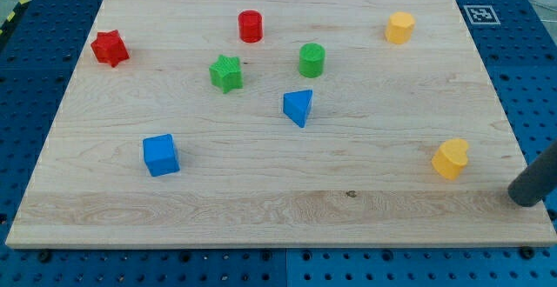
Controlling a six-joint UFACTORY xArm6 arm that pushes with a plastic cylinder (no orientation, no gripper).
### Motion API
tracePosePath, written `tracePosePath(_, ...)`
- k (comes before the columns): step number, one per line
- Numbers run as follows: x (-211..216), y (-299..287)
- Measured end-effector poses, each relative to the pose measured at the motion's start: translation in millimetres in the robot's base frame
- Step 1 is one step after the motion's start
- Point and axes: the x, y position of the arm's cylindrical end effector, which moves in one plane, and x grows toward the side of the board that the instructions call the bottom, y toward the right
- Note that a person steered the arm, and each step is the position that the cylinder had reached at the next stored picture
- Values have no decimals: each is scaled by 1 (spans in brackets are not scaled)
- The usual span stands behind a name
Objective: Push the yellow heart diagonally towards up
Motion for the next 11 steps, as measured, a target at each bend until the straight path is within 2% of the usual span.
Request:
tracePosePath(2,-19,-7)
tracePosePath(11,-30,-52)
